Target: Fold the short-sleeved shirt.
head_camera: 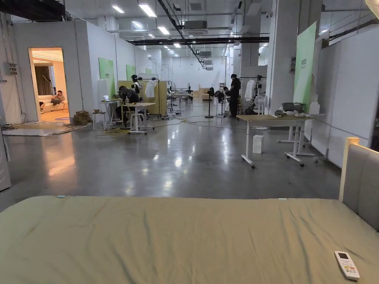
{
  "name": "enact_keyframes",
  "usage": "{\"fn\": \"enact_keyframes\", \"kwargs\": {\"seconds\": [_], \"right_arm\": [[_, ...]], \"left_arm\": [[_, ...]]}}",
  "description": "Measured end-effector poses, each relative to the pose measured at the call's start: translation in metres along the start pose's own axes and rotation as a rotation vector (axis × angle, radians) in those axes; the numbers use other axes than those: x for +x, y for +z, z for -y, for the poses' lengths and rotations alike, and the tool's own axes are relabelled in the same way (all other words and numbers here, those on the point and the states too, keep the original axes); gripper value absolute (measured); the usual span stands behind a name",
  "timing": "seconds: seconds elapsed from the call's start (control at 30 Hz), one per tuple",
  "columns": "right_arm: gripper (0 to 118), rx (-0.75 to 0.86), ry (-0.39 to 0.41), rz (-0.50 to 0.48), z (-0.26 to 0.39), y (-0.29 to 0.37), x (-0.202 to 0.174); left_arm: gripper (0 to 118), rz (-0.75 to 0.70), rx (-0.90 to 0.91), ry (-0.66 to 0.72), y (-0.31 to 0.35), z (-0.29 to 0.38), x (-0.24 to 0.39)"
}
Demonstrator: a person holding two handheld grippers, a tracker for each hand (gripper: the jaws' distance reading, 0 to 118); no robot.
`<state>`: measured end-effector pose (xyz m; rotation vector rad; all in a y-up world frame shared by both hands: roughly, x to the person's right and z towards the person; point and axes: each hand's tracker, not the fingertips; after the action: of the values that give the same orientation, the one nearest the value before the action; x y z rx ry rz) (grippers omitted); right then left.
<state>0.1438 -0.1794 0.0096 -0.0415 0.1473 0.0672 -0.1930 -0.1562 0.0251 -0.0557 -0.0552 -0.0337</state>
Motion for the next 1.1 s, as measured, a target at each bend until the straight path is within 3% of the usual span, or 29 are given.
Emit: {"fn": "enact_keyframes", "kwargs": {"seconds": [1.1], "right_arm": [[118, -0.028, -0.022, -0.007, 0.0026, -0.0040, 0.0043]], "left_arm": [[118, 0.015, -0.030, 0.013, -0.0067, -0.0018, 0.0073]]}}
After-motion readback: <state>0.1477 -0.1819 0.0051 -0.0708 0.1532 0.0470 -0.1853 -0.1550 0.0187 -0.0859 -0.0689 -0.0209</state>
